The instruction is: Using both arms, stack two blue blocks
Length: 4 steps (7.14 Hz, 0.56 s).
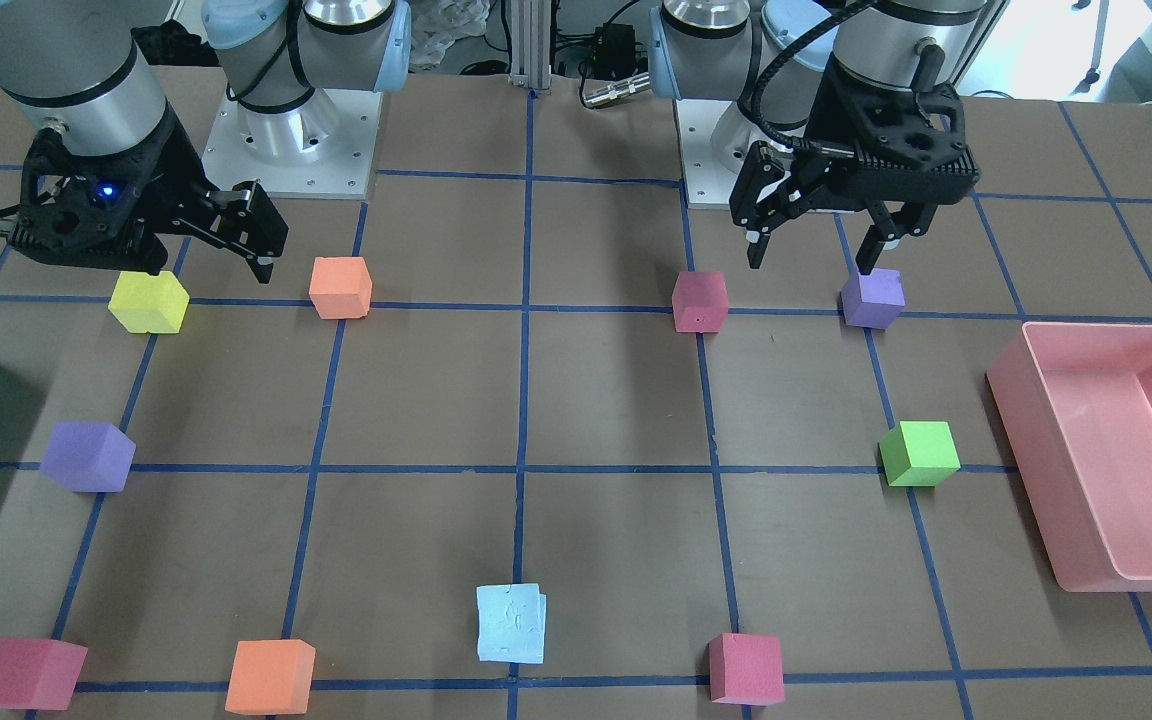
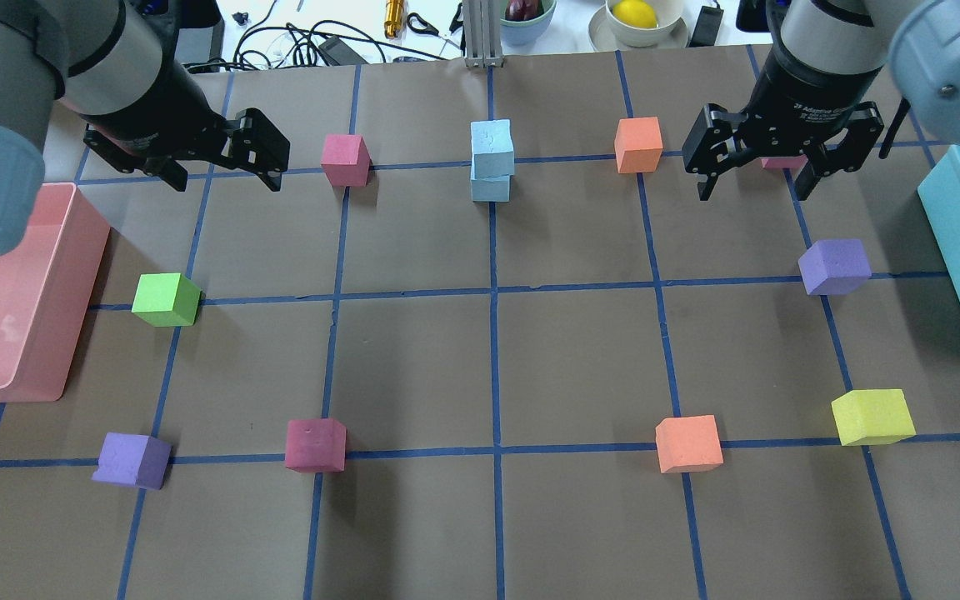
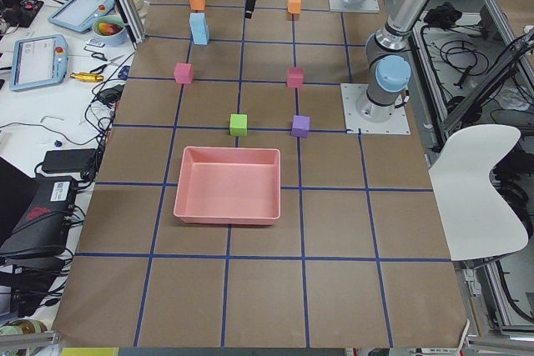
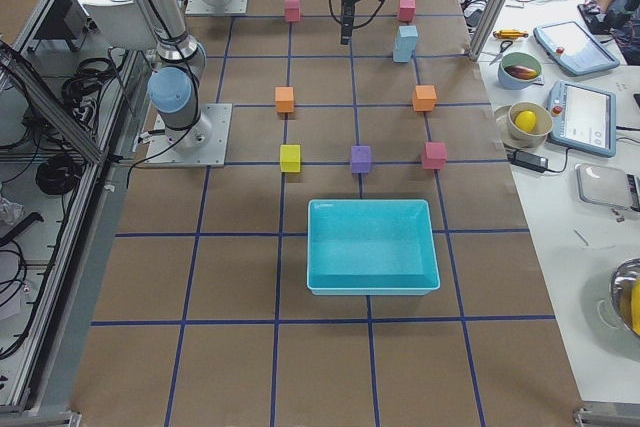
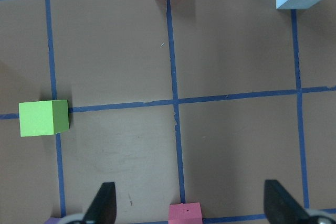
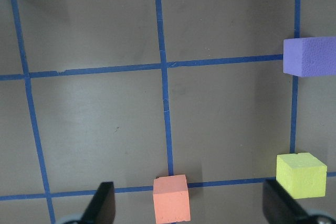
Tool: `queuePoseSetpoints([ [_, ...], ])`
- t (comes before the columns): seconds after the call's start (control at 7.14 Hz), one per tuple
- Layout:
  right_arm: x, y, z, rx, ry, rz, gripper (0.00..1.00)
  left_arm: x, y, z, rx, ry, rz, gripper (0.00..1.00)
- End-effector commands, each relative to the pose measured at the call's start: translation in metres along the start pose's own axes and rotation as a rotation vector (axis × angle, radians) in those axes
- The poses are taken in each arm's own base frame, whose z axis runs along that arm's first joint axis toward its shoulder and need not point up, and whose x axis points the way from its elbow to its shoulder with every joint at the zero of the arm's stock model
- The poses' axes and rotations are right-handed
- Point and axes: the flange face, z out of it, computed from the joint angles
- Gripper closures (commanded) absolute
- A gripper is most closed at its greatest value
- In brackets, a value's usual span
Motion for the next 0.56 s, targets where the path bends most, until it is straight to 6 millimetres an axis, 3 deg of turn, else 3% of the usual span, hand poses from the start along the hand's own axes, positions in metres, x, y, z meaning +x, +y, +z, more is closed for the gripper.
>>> queuePoseSetpoints([
  [0.0,0.0003,-0.0001,0.0,0.0,0.001,-0.003,0.0,-0.0082,-0.0045,-0.0057,0.012,-0.001,-0.015,0.0],
  [0.42,0.0003,-0.0001,0.0,0.0,0.001,-0.003,0.0,-0.0097,-0.0039,-0.0016,0.001,-0.001,-0.018,0.0],
])
